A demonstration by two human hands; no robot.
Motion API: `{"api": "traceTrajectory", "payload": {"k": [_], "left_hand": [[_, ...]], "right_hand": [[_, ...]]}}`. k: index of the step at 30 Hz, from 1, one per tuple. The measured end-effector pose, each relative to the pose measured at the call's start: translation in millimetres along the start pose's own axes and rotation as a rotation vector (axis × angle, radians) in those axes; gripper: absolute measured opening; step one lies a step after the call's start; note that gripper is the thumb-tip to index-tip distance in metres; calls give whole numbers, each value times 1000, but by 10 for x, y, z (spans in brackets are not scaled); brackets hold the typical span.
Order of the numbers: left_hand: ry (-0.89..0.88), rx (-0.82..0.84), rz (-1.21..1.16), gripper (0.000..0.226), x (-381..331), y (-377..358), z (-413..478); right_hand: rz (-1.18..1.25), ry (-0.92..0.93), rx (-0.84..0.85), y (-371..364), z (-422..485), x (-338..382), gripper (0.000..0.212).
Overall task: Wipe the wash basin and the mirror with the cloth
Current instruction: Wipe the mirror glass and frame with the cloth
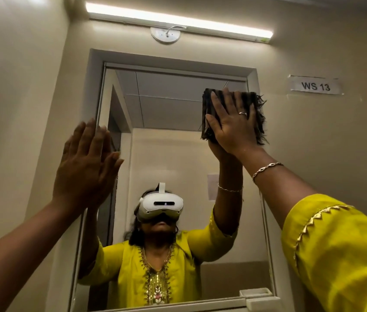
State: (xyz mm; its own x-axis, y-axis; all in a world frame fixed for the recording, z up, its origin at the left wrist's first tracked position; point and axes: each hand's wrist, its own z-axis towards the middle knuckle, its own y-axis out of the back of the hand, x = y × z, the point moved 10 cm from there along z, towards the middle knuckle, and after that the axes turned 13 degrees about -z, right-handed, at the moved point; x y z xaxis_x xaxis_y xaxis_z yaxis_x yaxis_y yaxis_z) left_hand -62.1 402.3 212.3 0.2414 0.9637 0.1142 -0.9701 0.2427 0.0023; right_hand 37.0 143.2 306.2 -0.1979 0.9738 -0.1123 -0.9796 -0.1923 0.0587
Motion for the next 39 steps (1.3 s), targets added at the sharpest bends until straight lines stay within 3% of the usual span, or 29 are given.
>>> {"api": "traceTrajectory", "payload": {"k": [8, 13, 18, 21, 23, 27, 33, 35, 39], "left_hand": [[48, -69, 0, 72, 253, -53, -32], [183, 21, -53, 75, 940, -523, 7], [184, -240, -236, 73, 803, -188, -127], [235, -198, -239, 64, 585, -28, -163], [279, -187, -264, 73, 465, 104, -161], [472, -138, -480, 117, 520, 126, -244], [686, -15, -614, 109, 780, -77, -505], [695, -13, -621, 99, 733, -72, -551], [569, -77, -482, 113, 612, 37, -508]], "right_hand": [[24, 29, -4, -5, 87, -24, 65], [26, 8, 6, 2, 214, -109, 58], [28, -12, -7, 22, 383, -166, 67], [17, -17, -21, 28, 432, -203, 67], [16, -25, -37, 31, 435, -214, 67], [-8, -82, -74, 31, 442, -241, 67], [-5, -101, -72, 21, 462, -261, 68], [0, -109, -68, 26, 455, -264, 68], [19, -167, -28, 20, 435, -209, 69]]}}
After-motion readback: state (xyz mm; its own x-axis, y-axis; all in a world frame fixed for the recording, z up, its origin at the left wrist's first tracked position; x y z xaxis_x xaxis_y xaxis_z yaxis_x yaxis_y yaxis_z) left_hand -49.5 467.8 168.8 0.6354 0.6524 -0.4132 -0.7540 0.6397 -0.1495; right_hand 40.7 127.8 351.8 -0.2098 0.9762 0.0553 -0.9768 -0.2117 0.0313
